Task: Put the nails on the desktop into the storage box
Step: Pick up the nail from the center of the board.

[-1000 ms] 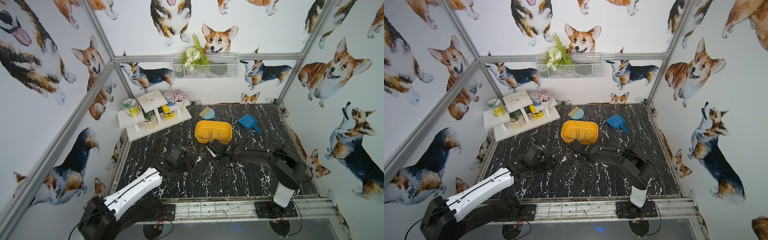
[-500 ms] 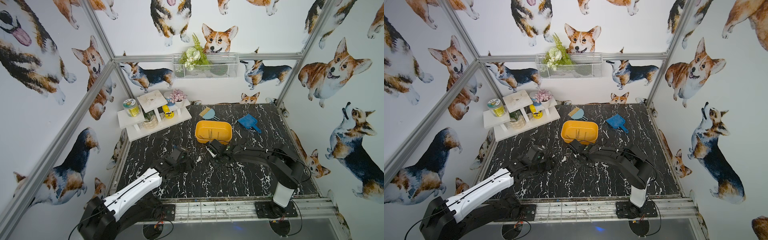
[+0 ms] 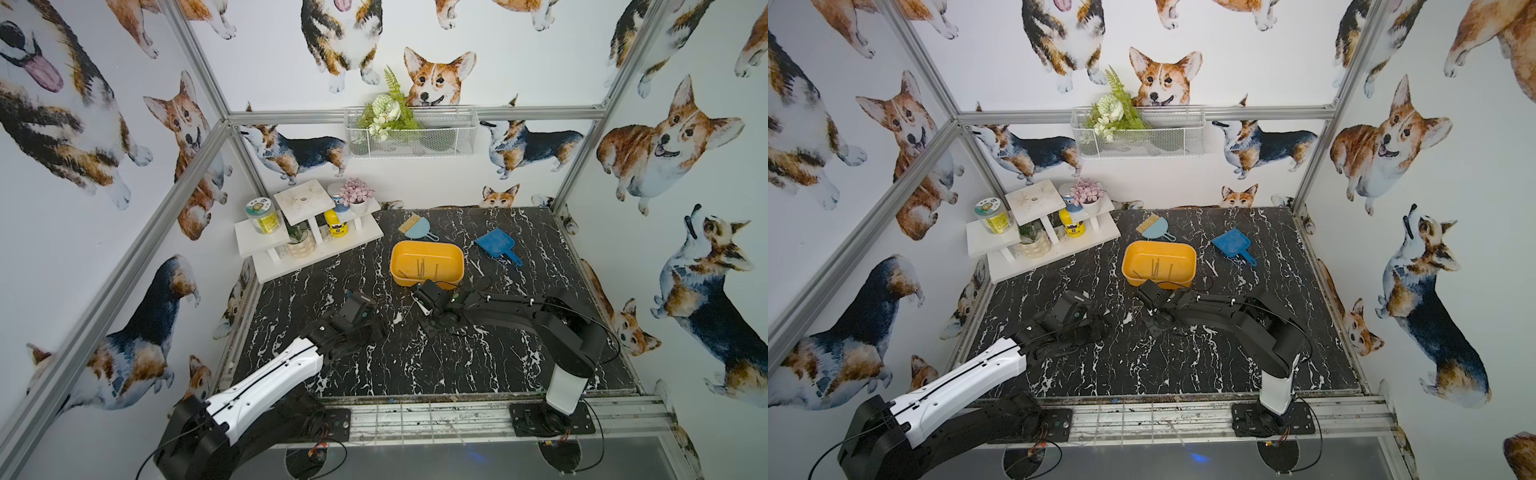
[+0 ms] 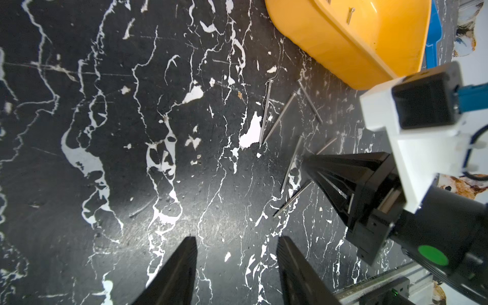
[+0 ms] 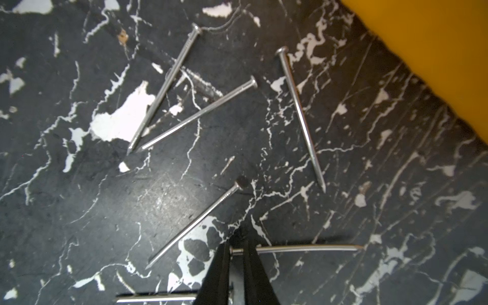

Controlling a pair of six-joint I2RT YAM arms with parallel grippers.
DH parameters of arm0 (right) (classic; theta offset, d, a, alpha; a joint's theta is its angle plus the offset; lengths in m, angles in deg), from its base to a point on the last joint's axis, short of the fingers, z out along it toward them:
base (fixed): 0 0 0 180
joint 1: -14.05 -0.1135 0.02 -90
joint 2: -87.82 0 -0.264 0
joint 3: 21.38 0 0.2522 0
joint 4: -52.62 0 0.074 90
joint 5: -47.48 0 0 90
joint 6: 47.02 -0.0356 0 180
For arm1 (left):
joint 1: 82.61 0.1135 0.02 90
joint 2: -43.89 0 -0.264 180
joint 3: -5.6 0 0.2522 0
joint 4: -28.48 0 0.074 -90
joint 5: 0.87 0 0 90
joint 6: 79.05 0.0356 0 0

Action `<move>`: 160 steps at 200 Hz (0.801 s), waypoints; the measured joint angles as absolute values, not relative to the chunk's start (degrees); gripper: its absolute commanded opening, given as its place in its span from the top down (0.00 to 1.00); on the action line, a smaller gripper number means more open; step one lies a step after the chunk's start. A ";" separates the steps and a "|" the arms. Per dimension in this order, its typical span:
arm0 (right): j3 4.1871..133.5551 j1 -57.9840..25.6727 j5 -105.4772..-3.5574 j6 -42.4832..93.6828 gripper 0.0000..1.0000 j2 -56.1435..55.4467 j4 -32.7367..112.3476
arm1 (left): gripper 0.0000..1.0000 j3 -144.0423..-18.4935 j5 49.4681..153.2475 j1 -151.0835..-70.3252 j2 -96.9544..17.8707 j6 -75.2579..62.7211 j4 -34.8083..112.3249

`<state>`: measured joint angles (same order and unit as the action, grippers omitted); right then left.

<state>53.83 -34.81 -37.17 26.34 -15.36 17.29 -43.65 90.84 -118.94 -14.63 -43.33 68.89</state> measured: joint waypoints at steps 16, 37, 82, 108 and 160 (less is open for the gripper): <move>53.74 -34.81 -37.15 26.14 0.89 -15.36 17.77 | 0.45 -43.65 90.82 -118.94 -14.59 -43.33 68.89; 53.61 -34.81 -36.98 25.64 0.94 -15.40 18.25 | 0.45 -43.60 90.82 -118.94 -14.59 -43.33 68.87; 53.18 -35.03 -37.09 24.99 1.00 -15.16 19.22 | 0.45 -43.60 90.82 -118.90 -14.59 -43.33 68.87; 52.72 -35.08 -38.11 23.80 1.00 -14.40 19.00 | 0.45 -43.60 90.82 -118.90 -14.61 -43.33 68.87; 52.67 -35.08 -39.60 21.18 1.00 -10.97 17.40 | 0.44 -43.67 90.82 -118.90 -14.88 -43.33 68.83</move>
<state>52.67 -35.08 -39.60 21.18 -10.97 17.40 -43.67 90.82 -118.90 -14.88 -43.33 68.83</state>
